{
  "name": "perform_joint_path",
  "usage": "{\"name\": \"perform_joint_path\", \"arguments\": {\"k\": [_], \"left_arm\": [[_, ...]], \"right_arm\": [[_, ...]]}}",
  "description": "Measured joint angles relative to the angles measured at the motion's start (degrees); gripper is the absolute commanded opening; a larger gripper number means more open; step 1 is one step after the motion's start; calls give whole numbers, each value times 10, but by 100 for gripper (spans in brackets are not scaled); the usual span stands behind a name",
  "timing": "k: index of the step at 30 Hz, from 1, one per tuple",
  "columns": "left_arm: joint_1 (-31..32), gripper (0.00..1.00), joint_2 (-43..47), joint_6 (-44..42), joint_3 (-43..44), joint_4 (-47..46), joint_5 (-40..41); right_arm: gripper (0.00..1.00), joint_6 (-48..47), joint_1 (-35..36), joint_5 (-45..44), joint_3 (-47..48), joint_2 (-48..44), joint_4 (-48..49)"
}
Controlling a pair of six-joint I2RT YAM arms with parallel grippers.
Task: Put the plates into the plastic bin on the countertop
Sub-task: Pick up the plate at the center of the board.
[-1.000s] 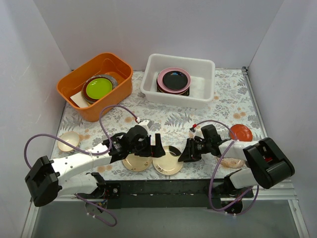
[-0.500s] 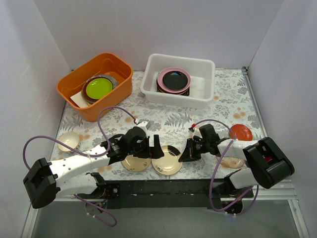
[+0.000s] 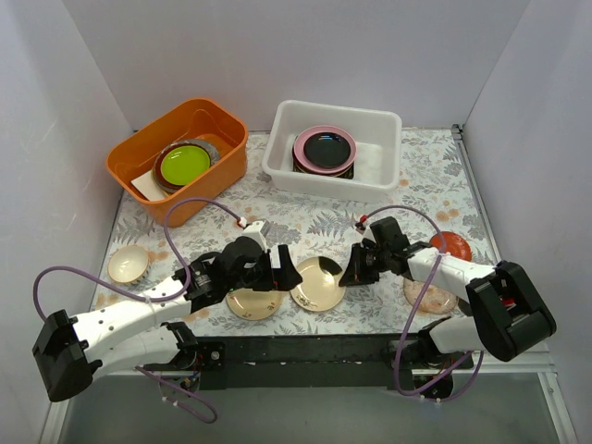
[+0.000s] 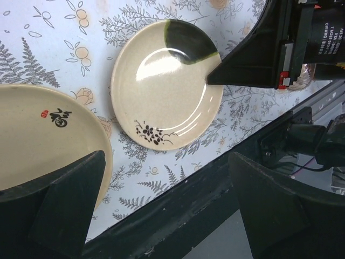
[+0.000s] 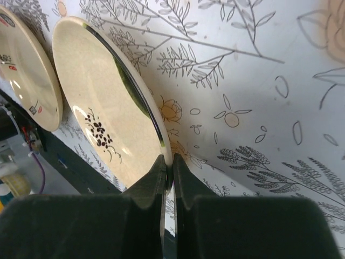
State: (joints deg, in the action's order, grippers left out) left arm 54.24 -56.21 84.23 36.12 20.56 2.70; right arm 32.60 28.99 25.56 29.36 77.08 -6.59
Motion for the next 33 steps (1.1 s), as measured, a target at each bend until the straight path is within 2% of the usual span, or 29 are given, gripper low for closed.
{"name": "perform_joint_path", "arguments": {"k": [11,33], "left_arm": [[0,98,31,11,-2,18,25],[0,98,49,23,-9,31,37]], "right_arm": [[1,-29,-3,-59,67,-20,-73],[1,-86,-49,-72,296,-28,-174]]}}
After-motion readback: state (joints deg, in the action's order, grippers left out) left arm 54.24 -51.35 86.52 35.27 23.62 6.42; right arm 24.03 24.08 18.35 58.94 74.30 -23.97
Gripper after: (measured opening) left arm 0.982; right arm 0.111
